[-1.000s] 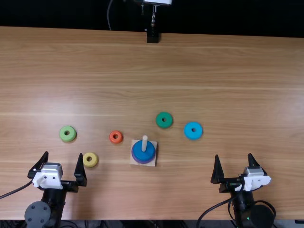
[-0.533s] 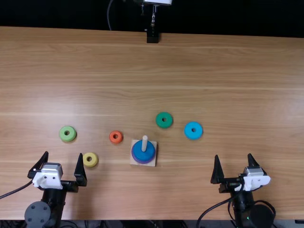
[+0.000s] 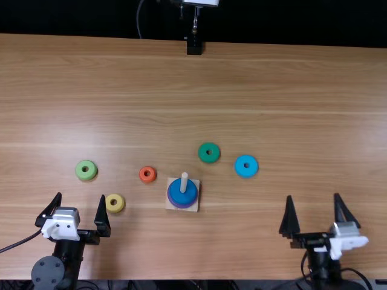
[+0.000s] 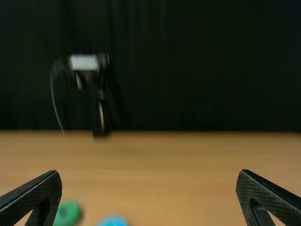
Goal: Build the Hanoi tower: stack the rings onto the peg from bottom to top in this color order: purple, dark blue, light blue, dark green, light green, yellow, orange.
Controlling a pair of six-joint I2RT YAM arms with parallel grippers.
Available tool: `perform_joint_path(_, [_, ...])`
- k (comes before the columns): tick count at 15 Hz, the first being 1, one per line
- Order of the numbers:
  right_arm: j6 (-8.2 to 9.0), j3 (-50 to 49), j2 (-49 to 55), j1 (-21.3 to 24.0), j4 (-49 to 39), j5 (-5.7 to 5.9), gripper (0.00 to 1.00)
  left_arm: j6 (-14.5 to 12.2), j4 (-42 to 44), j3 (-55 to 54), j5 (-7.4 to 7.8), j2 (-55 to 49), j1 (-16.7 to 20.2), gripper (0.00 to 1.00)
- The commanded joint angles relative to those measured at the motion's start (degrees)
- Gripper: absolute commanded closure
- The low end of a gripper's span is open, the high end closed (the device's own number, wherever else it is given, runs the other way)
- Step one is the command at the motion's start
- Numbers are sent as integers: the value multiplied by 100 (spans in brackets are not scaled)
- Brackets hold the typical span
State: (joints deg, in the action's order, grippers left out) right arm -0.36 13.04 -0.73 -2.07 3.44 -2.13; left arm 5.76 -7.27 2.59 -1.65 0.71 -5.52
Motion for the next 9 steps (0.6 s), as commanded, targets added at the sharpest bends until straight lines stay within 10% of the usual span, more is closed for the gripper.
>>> perform_joint_path(1, [-27, 586, -182, 75, -43, -40, 0, -91, -54, -259, 38, -71, 51, 0])
perform_joint_path(9, [-6, 2229, -3144, -242, -106, -51, 0, -101, -54, -259, 38, -71, 51, 0])
